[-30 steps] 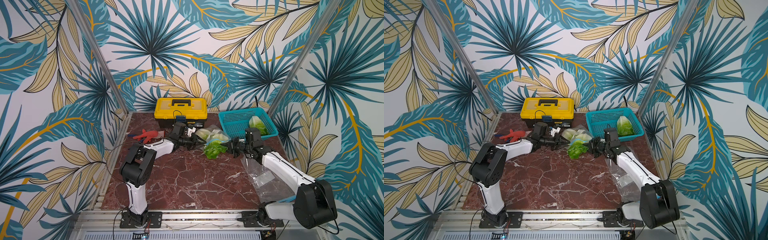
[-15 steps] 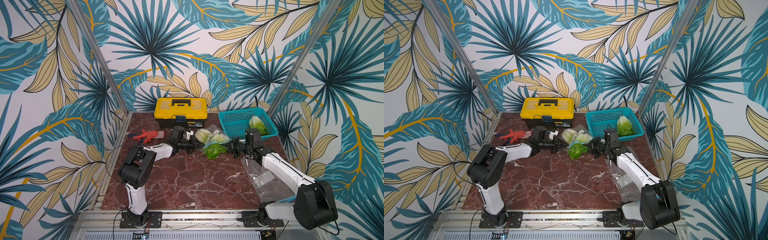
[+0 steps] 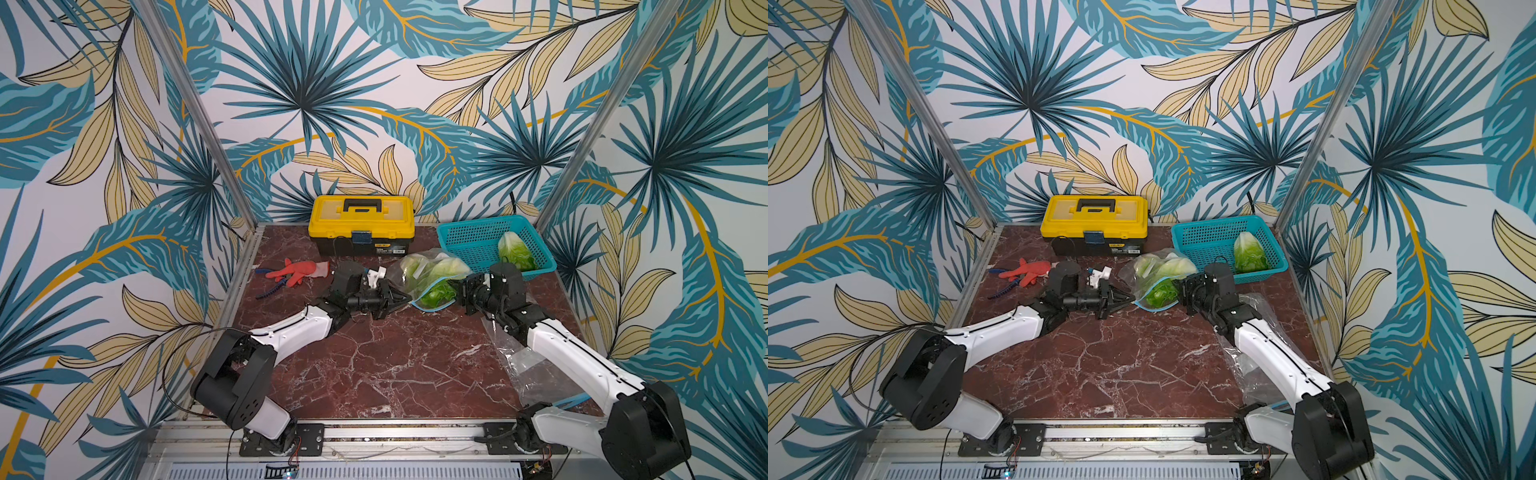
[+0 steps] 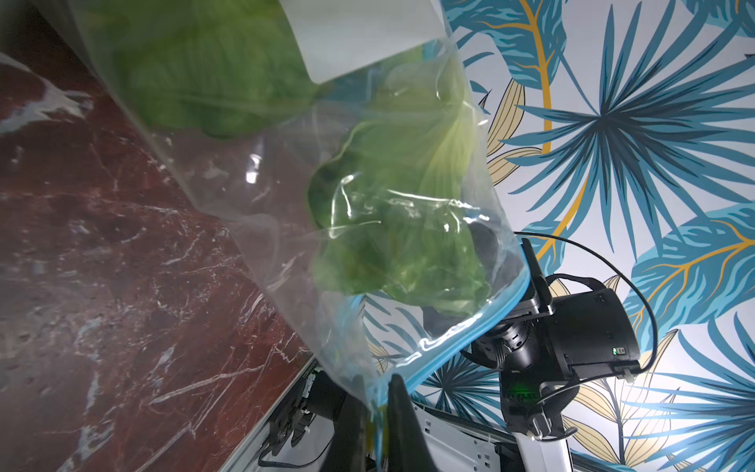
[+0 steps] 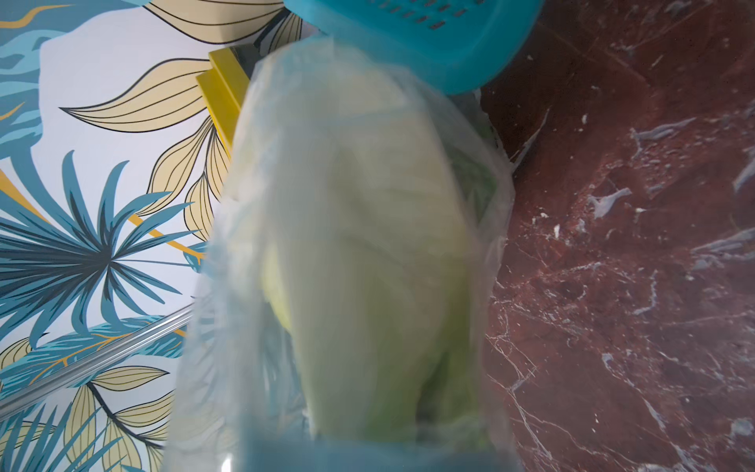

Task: Put the chinese cabbages into a zipper bag and zip it
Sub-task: Place the Chinese cabbage in the zipper food storage bag.

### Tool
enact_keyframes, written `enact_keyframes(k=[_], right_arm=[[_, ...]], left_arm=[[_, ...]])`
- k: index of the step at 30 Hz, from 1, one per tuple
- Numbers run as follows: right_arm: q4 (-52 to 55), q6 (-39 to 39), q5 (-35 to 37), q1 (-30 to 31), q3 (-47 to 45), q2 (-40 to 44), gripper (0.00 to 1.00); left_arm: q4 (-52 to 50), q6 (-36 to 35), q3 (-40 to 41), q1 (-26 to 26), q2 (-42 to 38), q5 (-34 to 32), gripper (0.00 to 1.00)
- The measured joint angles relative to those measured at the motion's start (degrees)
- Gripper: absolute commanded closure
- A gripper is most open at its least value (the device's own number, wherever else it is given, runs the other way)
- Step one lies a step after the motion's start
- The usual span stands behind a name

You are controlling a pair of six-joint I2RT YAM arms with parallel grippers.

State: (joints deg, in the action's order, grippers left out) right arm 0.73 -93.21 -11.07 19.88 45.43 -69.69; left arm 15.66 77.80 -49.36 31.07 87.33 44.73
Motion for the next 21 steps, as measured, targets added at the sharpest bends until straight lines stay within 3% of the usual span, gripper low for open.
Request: enact_keyframes(k=[2,5,12,15,21], right_arm=[[0.4,-1.7,4.4,2.6,0.0,0.0,0.97],[2.4,-4.5,11.2,7.0,0.3,0.0,0.7],[11.3,-3.0,18.3,10.2,5.8,-0.2,0.35],[16.0,4.3,15.6,8.6,11.2,-0.2,0.32],[27.3,24.5,2.5,3.8,24.4,-0.8,0.31]], left_arm=[[-0.2,0.2,-1.0,1.3,0.1,-0.1,1.0],[-0.1,0.2,-3.0,2.8,0.1,-0.3,1.0],[-0.3,0.7,-4.2,1.0,-1.6,-0.2,1.0],[-0.3,1.1,-4.4,-2.8,-3.4,-0.1,1.0],[-0.5,1.7,-8.9,-7.3,-3.4,0.6,1.0]])
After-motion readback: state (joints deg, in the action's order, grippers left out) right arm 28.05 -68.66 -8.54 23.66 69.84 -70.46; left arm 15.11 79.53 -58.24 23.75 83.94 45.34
